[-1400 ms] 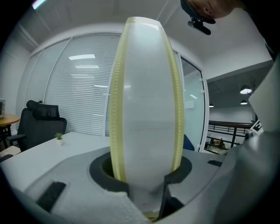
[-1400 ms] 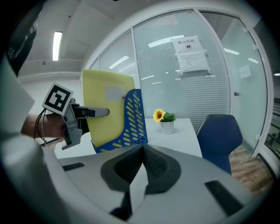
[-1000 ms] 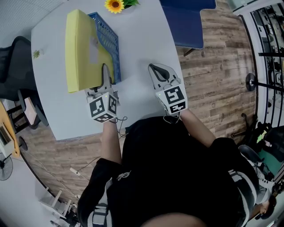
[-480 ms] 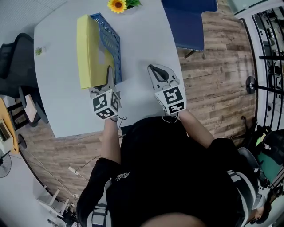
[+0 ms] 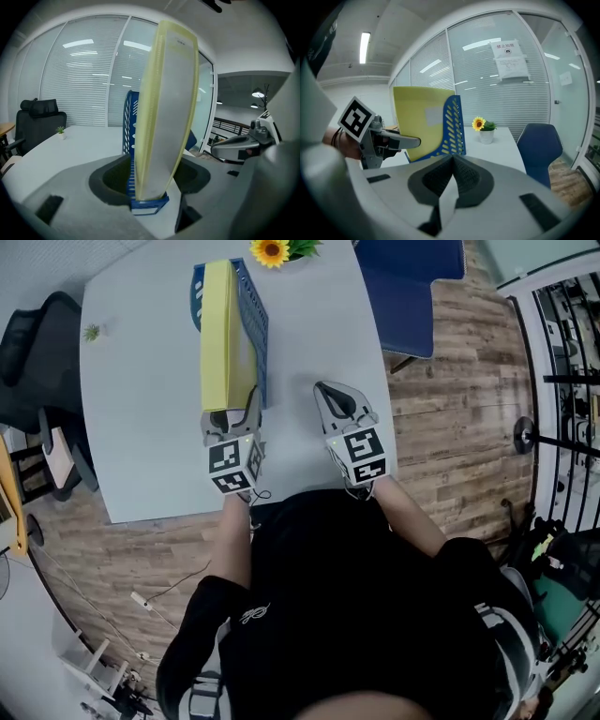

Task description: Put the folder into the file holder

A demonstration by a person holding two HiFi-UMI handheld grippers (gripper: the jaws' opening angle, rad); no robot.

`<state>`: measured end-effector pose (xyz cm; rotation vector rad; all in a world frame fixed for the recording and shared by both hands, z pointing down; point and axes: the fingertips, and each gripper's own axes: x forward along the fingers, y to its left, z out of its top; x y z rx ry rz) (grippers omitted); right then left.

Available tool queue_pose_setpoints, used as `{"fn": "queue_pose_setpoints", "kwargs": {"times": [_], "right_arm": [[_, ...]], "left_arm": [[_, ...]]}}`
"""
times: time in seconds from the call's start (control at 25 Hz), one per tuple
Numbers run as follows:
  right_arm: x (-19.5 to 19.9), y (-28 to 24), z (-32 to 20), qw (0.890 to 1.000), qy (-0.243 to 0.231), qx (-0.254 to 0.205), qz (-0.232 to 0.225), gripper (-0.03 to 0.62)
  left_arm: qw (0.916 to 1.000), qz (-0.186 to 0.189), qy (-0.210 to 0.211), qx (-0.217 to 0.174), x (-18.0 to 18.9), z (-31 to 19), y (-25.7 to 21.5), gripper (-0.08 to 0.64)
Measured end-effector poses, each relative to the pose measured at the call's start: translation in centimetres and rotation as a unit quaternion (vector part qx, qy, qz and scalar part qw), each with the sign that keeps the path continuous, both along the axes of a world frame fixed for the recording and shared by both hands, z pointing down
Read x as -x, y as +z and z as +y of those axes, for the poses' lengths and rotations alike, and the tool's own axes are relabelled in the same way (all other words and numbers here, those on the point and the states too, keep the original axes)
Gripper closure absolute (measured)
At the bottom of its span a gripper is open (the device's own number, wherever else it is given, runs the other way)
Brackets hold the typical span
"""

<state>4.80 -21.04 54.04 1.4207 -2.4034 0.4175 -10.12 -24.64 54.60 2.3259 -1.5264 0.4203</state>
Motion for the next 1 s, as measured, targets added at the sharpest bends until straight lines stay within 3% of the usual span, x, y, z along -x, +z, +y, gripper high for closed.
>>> {"fn": "queue_pose_setpoints", "kwargs": {"times": [0.48, 0.76, 0.84, 0.96, 1.0], "right_arm": [[6.1, 0.6, 1.9, 1.0, -0.004, 0.013, 0.002, 0.588], [8.0, 0.0, 2.8, 1.0, 0.004, 0.013, 0.013, 0.588], [8.1, -0.4, 2.7, 1.0, 0.011, 0.009, 0.019, 0.588], [8.1, -1.5, 2.3, 0.999, 0.026, -0.005, 0.034, 0.588], [8.1, -2.1, 2.0, 0.999, 0.032, -0.014, 0.038, 0.588]], "left_arm": [[0.9987, 0.006, 0.04, 0.03, 3.9, 4.3, 0.9, 0.288], [0.9967, 0.025, 0.036, 0.068, 6.9, 5.4, 1.9, 0.318], [0.9966, 0.027, 0.038, 0.068, 7.6, 5.3, 1.5, 0.375], [0.9964, 0.049, 0.041, 0.055, 8.3, 5.1, -0.3, 0.56], [0.9964, 0.055, 0.043, 0.047, 8.5, 4.8, -1.1, 0.561]]}}
